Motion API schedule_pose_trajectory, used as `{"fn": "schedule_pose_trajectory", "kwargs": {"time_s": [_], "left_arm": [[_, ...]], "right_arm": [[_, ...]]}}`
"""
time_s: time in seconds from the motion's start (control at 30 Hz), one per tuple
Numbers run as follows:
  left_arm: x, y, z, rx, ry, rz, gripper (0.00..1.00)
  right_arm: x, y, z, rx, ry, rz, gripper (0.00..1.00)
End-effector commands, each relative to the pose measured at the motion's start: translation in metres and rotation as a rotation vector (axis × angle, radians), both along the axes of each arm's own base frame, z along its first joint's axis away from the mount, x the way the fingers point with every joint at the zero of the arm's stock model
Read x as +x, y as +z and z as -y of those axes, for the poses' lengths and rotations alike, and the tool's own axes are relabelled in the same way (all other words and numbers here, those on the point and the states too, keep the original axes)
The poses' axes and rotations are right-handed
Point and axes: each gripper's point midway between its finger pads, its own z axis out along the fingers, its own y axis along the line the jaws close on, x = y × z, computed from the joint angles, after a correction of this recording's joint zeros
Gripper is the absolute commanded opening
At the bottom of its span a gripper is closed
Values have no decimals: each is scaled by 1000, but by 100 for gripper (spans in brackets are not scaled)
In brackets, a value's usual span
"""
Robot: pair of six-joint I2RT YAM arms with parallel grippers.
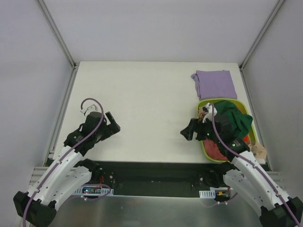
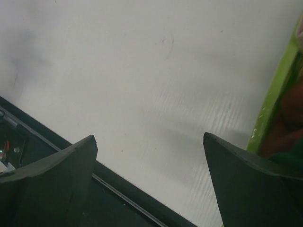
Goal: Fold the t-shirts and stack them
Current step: Put the neatly folded tshirt into the corner of the board with the right arm
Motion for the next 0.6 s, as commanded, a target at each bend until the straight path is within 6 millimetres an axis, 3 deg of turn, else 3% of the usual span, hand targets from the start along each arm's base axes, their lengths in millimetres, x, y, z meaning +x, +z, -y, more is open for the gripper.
{"fn": "schedule_pose_trajectory", "kwargs": {"time_s": [0.0,0.17,0.57], "left_arm": [[-9,-19,-21,43,113,-39,99],[-8,-18,-24,55,110,-21,99],[-9,-13,-29,35,141,34,99]], "right_arm": [[-13,11,-23,136,34,86,96],[-11,-21,-28,86,23,21,96],[15,-6,-12,19,-75,146,96]]}}
